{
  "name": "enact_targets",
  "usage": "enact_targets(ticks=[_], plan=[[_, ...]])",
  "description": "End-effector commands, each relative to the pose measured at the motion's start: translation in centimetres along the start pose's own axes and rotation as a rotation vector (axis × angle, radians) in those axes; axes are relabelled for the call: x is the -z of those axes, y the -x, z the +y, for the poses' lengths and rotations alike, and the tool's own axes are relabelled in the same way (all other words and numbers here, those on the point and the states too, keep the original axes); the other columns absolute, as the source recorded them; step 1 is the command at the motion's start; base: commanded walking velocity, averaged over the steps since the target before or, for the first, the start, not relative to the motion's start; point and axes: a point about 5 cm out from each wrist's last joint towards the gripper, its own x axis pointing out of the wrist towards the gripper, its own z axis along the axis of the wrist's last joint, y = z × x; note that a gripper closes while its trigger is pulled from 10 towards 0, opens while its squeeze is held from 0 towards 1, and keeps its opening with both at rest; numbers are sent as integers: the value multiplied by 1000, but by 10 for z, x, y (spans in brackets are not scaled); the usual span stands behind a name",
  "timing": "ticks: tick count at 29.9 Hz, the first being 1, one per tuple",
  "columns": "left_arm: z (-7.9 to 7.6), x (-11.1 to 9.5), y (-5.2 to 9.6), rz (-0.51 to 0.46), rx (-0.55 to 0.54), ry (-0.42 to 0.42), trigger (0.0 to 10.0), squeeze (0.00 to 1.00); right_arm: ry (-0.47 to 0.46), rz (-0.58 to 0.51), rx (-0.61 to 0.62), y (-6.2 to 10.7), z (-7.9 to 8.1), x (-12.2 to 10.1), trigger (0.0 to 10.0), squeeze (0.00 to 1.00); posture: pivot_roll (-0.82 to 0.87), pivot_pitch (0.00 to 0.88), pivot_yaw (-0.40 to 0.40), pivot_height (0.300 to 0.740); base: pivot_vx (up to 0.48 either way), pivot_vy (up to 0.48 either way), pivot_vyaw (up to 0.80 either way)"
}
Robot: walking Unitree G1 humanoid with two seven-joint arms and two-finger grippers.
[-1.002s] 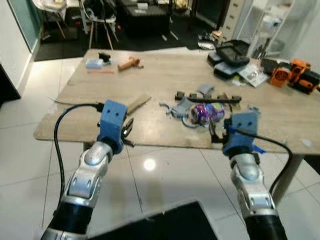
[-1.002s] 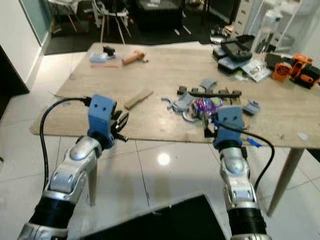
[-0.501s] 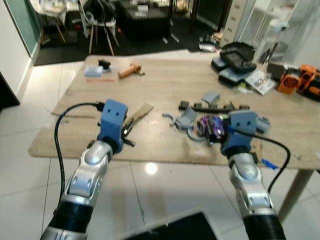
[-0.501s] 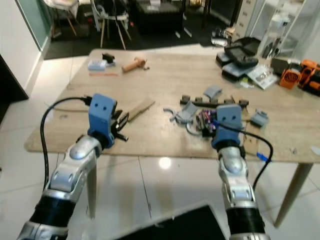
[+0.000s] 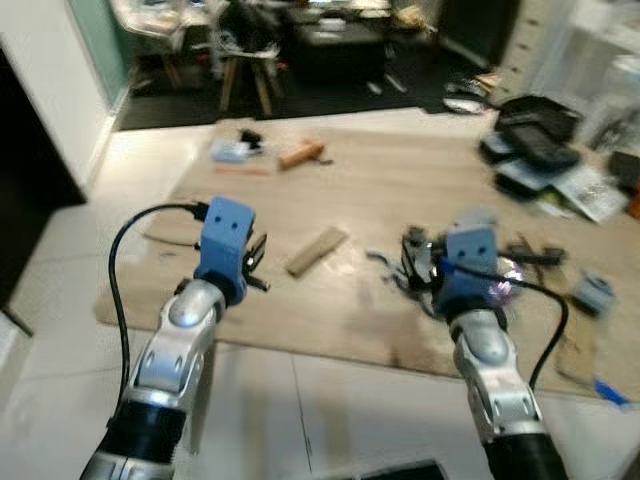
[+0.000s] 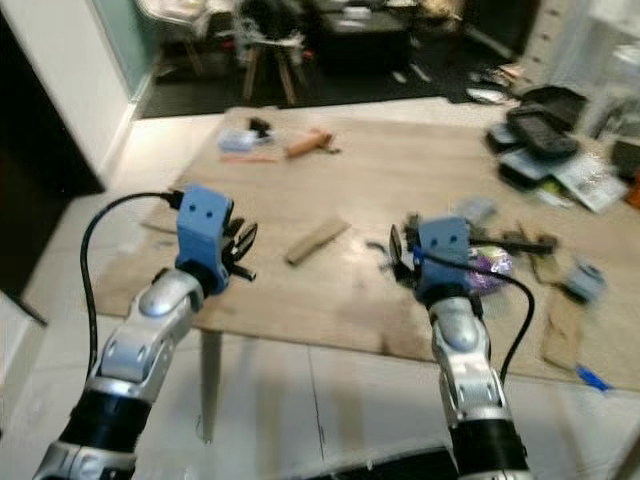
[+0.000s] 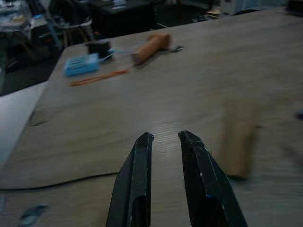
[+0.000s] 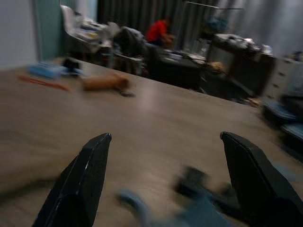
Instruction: Picking trash to rubbish bin
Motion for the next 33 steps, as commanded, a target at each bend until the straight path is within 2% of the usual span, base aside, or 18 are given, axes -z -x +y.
enact_targets(ticks=[1,7,13,15,18,20,21,22,23,24,28,33], plan=[[-1,4,0,14,4,-8,10000,0,-3,19,-19,2,3,3,10000,0,-52,70,0,740,322,0,0],[-4,2,-1,8,24,-6,10000,0,-4,20,-22,4,7,4,10000,0,-52,72,2,740,323,0,0],[-18,-1,-4,-21,134,-20,10000,0,0,27,-21,6,7,5,10000,0,-57,70,11,740,92,0,0],[-23,2,-5,-13,193,-50,10000,0,-1,38,-7,7,5,8,10000,0,-58,71,16,740,0,0,0],[-31,5,-6,-6,273,-98,10000,624,0,47,2,9,4,10,10000,0,-59,73,21,740,0,0,0],[-33,6,-7,-4,288,-106,10000,624,0,49,4,9,4,11,10000,0,-59,73,21,740,0,0,0],[-36,7,-8,-6,332,-140,10000,1000,-2,55,6,10,4,12,10000,0,-59,77,32,740,0,0,0],[-36,7,-8,-6,332,-140,10000,1000,-2,55,6,10,4,12,10000,0,-59,77,32,740,0,0,0],[-40,8,-10,-4,387,-184,10000,1000,1,69,6,12,4,16,10000,0,-60,81,39,740,0,0,0],[-42,9,-12,-1,402,-193,10000,1000,2,74,7,13,4,17,10000,0,-60,81,39,740,0,0,0],[-44,11,-14,1,426,-191,10000,1000,-1,97,20,16,3,21,10000,0,-61,84,46,740,0,0,0],[-60,23,-18,27,504,-191,10000,1000,-9,134,40,20,1,29,10000,0,-64,97,57,740,0,0,0]])
